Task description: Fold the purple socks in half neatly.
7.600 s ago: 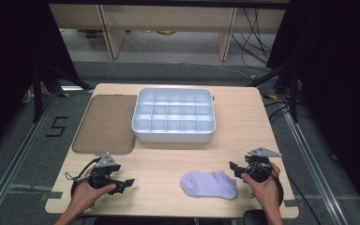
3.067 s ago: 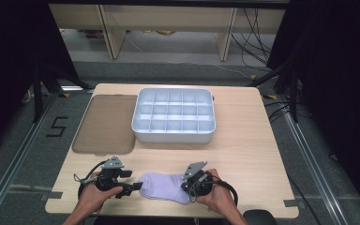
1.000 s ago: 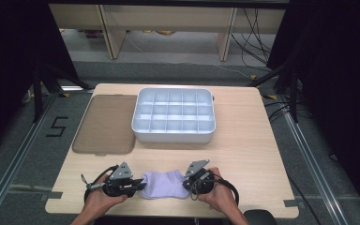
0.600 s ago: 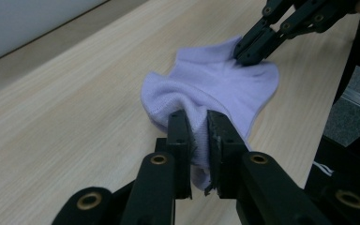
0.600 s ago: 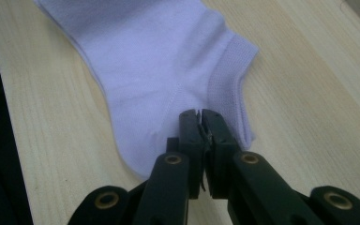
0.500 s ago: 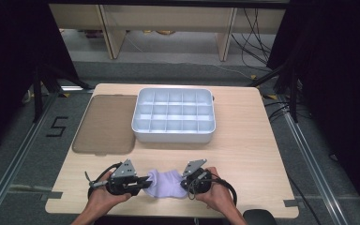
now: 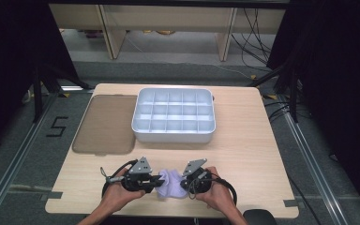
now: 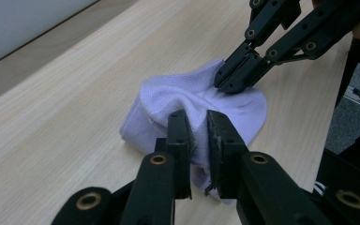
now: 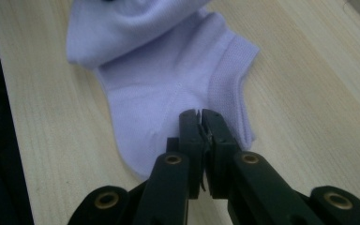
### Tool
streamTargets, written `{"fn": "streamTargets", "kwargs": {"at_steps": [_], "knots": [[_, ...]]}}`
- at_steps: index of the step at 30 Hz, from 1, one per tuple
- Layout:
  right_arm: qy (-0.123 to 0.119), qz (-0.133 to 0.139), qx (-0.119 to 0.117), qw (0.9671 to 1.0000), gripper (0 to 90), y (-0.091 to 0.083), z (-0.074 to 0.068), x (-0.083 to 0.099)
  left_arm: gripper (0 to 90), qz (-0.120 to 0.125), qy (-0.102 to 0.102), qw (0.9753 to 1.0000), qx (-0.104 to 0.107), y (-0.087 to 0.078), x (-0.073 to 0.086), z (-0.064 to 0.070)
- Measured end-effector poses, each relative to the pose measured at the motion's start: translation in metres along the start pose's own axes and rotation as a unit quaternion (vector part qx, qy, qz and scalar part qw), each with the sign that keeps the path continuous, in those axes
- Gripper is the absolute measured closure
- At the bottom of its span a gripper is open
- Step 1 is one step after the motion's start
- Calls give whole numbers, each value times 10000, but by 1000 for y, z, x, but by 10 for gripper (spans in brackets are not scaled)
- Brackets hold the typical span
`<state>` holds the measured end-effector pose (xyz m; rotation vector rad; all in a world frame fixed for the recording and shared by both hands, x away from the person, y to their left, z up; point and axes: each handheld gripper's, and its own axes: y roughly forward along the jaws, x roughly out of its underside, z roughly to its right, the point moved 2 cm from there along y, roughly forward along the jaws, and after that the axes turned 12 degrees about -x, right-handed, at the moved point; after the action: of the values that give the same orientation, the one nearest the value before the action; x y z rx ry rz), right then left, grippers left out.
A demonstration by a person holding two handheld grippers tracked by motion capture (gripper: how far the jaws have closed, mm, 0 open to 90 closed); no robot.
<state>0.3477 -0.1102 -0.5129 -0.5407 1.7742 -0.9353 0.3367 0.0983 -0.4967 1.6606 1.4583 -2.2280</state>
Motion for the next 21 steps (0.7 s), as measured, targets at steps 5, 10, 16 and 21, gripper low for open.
{"fn": "streamTargets", "kwargs": {"at_steps": [5,10,16,21], "knots": [[-8,-2,-2,10000,877,0,0,0,791,-108,143,9998,9,9,-1,-1],[-4,5,0,10000,876,0,0,0,782,-110,18,9999,40,14,-4,2],[1,8,-5,10000,874,0,0,0,739,-50,-52,9999,88,19,-6,4],[14,-28,-16,10000,869,-2,0,0,679,-2,11,9999,116,18,-7,6]]}}
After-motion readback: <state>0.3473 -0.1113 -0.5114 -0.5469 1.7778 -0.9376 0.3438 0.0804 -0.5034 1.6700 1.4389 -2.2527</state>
